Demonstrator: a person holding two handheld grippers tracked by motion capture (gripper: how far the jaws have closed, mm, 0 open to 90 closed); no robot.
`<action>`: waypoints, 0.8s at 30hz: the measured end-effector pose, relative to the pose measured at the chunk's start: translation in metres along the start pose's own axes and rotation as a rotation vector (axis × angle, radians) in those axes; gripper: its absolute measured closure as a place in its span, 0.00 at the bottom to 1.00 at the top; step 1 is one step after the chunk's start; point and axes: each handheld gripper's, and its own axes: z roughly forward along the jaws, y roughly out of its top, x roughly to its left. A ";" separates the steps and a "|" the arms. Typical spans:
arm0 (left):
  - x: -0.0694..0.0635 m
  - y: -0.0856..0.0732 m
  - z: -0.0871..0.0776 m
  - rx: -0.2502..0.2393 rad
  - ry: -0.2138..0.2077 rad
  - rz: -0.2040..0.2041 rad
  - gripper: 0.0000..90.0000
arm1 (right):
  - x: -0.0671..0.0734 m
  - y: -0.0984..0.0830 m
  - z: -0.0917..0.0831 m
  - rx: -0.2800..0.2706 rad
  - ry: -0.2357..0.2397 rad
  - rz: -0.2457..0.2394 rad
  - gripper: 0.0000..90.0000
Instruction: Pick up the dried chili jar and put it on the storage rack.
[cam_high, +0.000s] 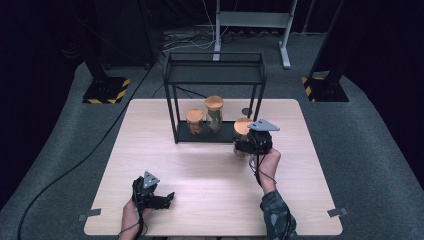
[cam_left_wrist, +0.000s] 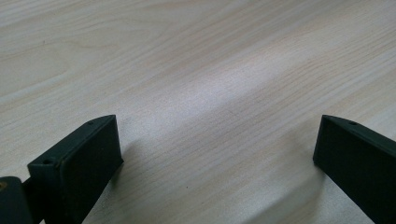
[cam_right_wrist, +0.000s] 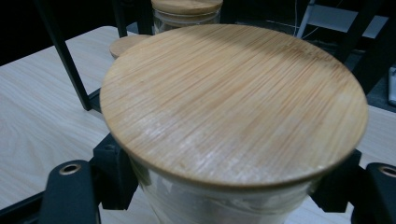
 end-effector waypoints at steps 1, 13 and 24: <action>0.000 0.000 0.000 0.000 0.000 0.000 0.00 | 0.000 0.001 0.001 0.000 -0.001 0.000 0.27; 0.000 0.000 0.000 0.000 -0.001 0.002 0.00 | 0.001 0.006 0.013 0.001 -0.003 0.015 0.27; 0.000 0.000 0.000 0.000 0.000 0.002 0.00 | -0.001 0.010 0.021 0.000 -0.007 0.021 0.27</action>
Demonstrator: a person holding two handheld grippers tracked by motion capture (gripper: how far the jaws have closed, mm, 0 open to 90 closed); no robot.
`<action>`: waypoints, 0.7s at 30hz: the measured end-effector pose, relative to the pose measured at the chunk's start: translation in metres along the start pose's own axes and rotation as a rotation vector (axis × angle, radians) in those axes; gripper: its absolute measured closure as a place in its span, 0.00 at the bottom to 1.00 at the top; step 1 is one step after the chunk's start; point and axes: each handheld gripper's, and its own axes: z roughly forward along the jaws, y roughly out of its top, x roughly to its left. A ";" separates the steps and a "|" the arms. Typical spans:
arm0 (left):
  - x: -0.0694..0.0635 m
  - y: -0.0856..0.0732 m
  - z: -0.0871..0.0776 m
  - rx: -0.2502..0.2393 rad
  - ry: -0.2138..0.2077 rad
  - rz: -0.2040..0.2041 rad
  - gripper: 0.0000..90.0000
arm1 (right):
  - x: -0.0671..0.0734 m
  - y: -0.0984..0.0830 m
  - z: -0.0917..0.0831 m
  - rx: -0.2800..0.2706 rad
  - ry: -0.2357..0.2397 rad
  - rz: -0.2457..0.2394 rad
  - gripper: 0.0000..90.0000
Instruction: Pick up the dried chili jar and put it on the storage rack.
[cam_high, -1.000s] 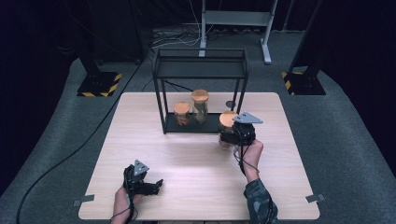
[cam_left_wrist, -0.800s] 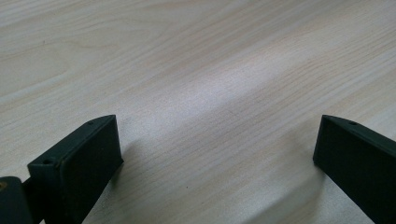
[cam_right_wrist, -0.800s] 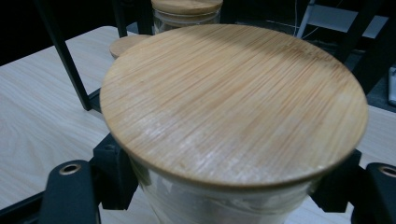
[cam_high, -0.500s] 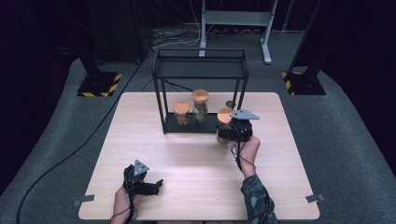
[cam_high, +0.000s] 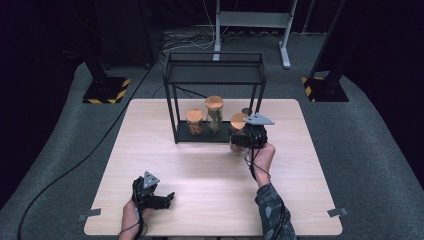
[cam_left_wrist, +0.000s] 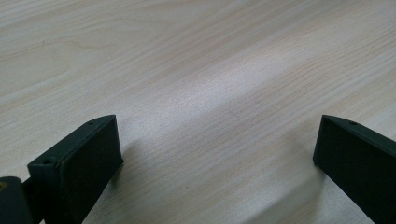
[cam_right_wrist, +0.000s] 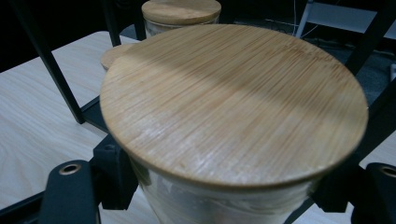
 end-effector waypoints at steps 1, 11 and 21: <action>0.000 0.000 0.000 0.000 0.000 0.001 0.00 | 0.000 0.000 0.001 0.000 -0.001 0.000 0.27; 0.000 0.000 0.000 0.000 0.000 0.000 0.00 | 0.000 0.005 0.008 -0.002 -0.003 0.006 0.27; 0.000 0.000 0.000 0.000 0.000 0.000 0.00 | 0.001 0.008 0.017 0.005 -0.004 0.013 0.27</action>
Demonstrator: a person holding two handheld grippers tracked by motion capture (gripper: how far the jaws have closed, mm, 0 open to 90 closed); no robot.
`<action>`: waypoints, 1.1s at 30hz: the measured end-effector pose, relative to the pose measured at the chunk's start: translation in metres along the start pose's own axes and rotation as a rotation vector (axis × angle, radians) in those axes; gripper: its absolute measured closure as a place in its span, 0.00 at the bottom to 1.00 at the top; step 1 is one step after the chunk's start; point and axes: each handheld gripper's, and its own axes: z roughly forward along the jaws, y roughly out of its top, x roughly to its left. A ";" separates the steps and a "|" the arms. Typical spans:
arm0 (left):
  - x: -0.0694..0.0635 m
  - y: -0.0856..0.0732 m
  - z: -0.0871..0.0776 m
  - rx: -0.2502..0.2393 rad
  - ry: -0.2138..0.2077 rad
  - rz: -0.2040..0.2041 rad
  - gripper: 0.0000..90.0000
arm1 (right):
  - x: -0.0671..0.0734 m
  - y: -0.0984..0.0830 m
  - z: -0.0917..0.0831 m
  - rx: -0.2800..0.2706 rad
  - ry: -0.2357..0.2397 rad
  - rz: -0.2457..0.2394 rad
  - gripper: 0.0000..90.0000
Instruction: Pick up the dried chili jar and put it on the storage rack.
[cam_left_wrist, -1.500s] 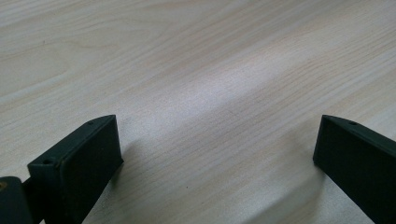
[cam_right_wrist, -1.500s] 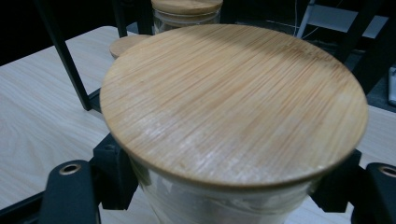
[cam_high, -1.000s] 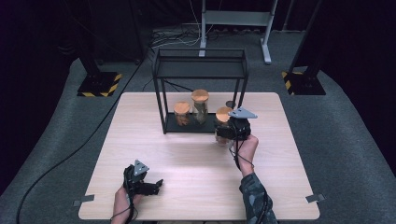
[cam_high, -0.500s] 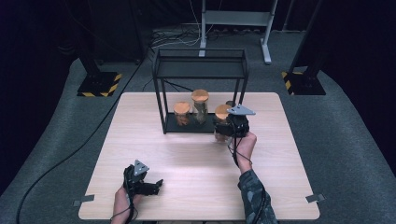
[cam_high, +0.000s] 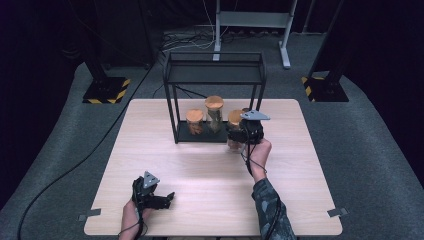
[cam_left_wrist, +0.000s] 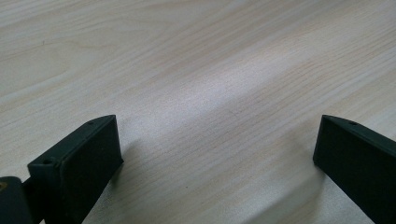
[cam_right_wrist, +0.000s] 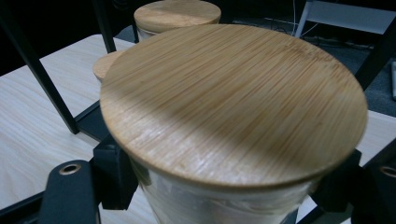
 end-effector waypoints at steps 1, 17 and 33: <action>0.000 0.000 0.000 0.000 0.000 0.000 0.00 | 0.000 0.001 0.001 -0.003 0.001 -0.002 0.27; 0.000 0.000 0.000 0.001 -0.002 0.000 0.00 | 0.000 0.005 0.010 0.001 -0.004 0.011 0.27; 0.000 0.000 0.000 -0.001 -0.002 0.002 0.00 | -0.001 0.010 0.017 -0.003 -0.014 0.013 0.27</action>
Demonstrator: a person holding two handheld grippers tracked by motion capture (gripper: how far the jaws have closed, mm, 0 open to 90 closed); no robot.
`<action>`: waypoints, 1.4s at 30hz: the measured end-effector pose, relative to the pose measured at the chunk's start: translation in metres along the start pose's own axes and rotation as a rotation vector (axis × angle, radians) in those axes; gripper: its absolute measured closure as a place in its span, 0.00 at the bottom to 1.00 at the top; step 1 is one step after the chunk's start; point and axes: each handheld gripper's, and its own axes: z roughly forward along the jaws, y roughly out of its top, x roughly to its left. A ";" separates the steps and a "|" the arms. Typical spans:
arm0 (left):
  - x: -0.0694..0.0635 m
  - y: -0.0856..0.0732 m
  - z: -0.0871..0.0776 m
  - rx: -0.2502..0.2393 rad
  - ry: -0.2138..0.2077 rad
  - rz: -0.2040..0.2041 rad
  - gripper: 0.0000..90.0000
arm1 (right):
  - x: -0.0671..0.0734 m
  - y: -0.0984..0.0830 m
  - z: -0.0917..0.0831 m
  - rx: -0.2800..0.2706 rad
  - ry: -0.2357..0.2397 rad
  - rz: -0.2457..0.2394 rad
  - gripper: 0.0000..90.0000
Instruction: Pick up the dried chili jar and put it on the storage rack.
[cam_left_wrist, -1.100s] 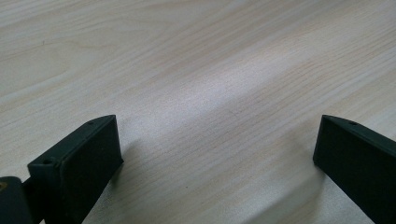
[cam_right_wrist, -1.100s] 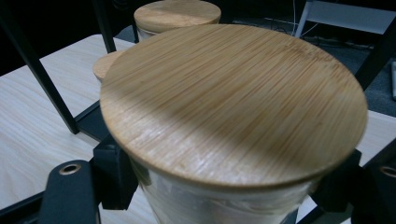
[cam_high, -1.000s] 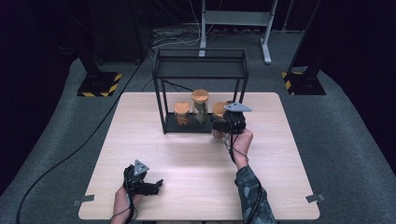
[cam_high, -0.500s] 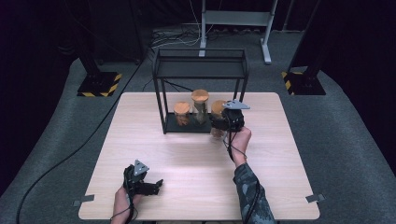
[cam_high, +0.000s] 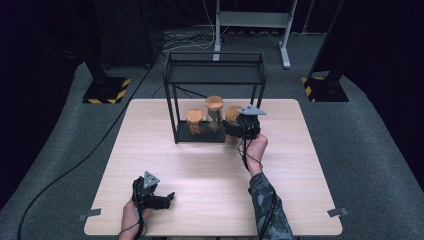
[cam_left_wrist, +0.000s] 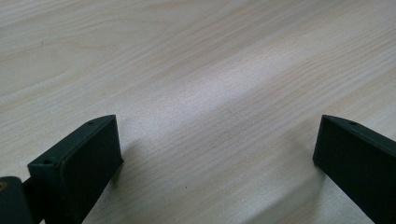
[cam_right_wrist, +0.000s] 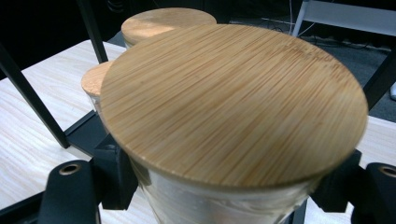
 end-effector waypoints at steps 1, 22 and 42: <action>0.000 0.000 0.000 0.000 0.000 0.000 0.00 | 0.000 0.000 0.001 0.000 0.000 0.003 0.27; 0.000 0.000 0.000 -0.001 -0.002 0.001 0.00 | 0.002 0.001 0.014 0.019 -0.023 -0.004 0.27; -0.001 0.000 0.000 -0.004 -0.003 0.001 0.00 | 0.003 -0.003 0.035 0.031 -0.048 0.019 0.27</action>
